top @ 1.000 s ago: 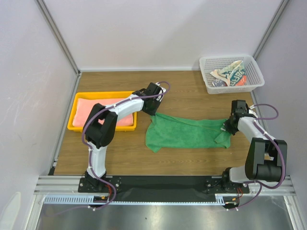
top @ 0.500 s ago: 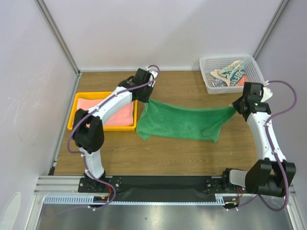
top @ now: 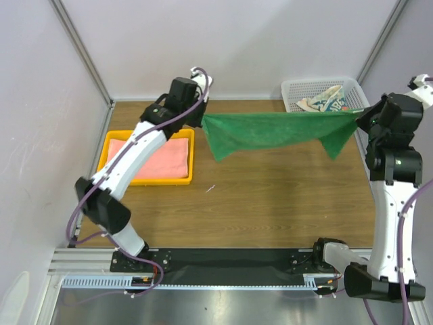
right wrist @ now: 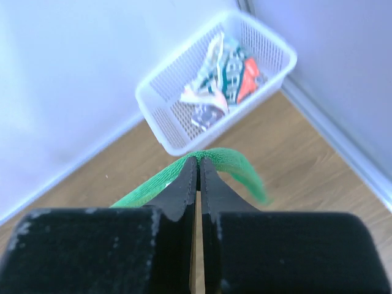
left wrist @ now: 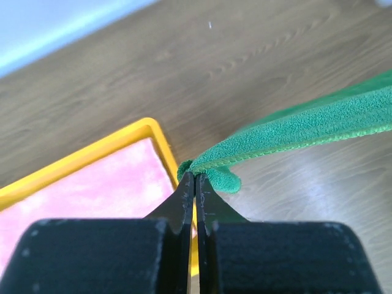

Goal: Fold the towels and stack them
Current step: Flatten out the crumpled towel

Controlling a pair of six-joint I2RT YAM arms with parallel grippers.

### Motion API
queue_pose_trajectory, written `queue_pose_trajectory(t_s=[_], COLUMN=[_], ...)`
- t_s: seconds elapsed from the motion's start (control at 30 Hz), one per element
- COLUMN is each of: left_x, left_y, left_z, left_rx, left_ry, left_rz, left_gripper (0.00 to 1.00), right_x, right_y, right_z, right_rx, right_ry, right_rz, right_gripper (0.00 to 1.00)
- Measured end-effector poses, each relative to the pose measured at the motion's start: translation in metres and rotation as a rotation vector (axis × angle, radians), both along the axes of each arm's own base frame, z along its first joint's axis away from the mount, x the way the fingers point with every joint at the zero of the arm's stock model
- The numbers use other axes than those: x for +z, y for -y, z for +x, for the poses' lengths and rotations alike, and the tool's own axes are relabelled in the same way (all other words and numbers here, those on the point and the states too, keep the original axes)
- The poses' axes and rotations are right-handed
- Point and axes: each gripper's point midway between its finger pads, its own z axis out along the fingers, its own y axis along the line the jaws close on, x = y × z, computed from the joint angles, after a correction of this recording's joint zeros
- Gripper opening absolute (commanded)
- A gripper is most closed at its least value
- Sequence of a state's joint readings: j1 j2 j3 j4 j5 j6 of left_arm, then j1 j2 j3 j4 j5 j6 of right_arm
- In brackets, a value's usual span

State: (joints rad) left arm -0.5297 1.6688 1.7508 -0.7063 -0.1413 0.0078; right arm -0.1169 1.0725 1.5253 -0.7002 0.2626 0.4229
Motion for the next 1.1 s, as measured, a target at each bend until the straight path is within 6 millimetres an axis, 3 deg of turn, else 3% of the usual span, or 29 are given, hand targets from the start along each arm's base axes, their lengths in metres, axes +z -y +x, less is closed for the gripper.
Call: queue_pose_trajectory(t_s=[0.13,0.27,0.37,0.5,0.57,0.67,0.8,0.97,1.1], left_x=[0.061,0.123,0.144,0.146,0.138,0.107,0.046,-0.039,-0.092], left_y=[-0.017,-0.038,-0.045,-0.051,-0.05,-0.045,-0.029,-0.007,0.003], left_z=[-0.029,-0.083,-0.123,-0.159,-0.168,-0.175,-0.179,-0.168,-0.155], left_rx=[0.009,-0.009,-0.057,-0.112,-0.127,-0.151,-0.182,-0.174,-0.144], left_ry=[0.112,0.246,0.298,0.286,0.251,0.16,-0.018,-0.23,-0.338], left_rz=[-0.074,-0.2,-0.266,-0.313,-0.321,-0.312,-0.296,-0.269,-0.222], left_gripper=[0.0,0.0,0.0,0.0,0.0,0.0,0.0,0.0,0.0], right_x=[0.04,0.064,0.075,0.073,0.062,0.03,-0.042,-0.132,-0.186], right_y=[0.0,-0.003,-0.006,-0.011,-0.013,-0.013,-0.013,-0.013,-0.008], right_z=[-0.025,-0.054,-0.081,-0.11,-0.12,-0.122,-0.114,-0.105,-0.09], right_rx=[0.01,0.016,0.016,0.02,0.021,0.014,0.014,0.007,-0.012], right_ry=[0.073,0.12,0.147,0.136,0.099,-0.002,-0.21,-0.432,-0.524], right_rz=[-0.061,-0.096,-0.105,-0.095,-0.081,-0.049,0.01,0.063,0.096], right_gripper=[0.0,0.0,0.0,0.0,0.0,0.0,0.0,0.0,0.0])
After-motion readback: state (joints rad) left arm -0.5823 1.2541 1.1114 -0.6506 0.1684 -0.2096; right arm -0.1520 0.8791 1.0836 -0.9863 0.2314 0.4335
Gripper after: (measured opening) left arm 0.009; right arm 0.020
